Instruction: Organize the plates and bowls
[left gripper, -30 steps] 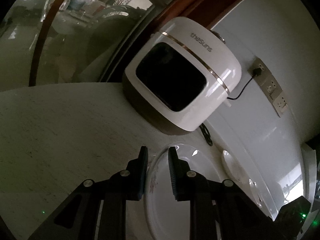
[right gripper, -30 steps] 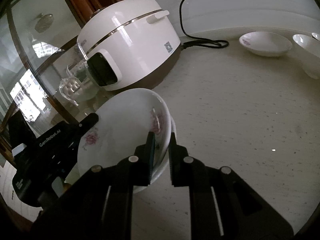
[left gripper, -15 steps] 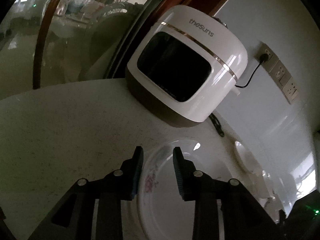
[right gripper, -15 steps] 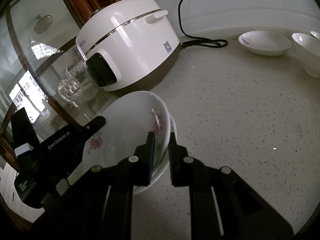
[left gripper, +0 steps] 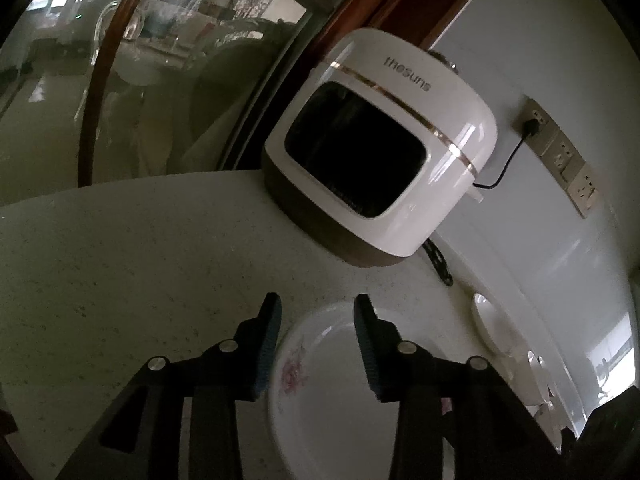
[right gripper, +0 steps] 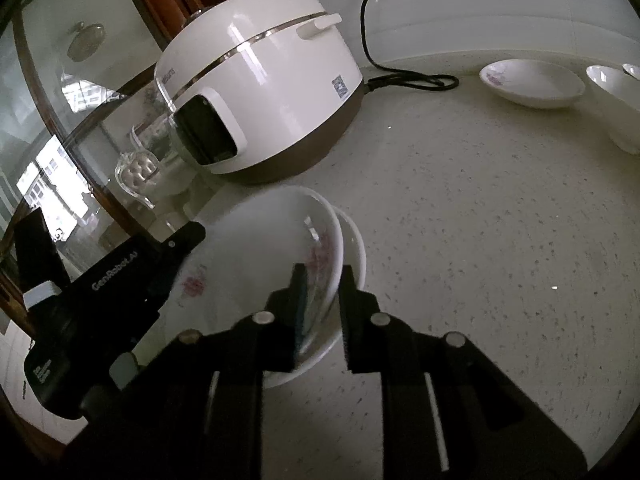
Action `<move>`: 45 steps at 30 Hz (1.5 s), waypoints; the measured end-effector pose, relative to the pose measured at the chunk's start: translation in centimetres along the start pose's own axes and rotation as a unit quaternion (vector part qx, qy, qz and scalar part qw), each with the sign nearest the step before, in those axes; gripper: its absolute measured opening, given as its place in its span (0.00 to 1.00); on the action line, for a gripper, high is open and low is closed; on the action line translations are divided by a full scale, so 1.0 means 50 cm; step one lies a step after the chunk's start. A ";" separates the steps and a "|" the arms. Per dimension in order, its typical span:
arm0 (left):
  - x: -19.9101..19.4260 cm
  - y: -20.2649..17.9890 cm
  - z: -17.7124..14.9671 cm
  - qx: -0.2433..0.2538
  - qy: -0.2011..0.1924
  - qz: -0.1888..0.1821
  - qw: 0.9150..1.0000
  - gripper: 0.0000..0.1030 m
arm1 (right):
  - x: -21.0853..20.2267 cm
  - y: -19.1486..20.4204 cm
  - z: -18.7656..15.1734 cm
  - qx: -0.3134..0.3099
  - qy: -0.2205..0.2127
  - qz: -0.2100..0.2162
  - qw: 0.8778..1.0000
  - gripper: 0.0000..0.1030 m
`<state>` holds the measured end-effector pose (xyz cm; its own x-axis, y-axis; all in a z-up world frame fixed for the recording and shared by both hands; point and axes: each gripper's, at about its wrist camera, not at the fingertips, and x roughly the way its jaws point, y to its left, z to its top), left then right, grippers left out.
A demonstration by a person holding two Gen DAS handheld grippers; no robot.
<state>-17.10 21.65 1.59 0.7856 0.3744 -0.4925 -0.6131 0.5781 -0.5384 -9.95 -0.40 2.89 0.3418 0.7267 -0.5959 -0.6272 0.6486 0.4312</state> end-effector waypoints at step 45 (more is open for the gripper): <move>0.106 -0.393 -0.098 0.259 0.132 -0.087 0.953 1.00 | -0.219 -0.336 0.058 0.171 -0.139 -0.153 0.963 0.95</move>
<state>-1.27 8.72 6.21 0.7810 0.0848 -0.6187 -0.2989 0.9206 -0.2511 -1.15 -18.60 4.12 0.6784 0.4905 -0.5469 -0.2154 0.8446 0.4902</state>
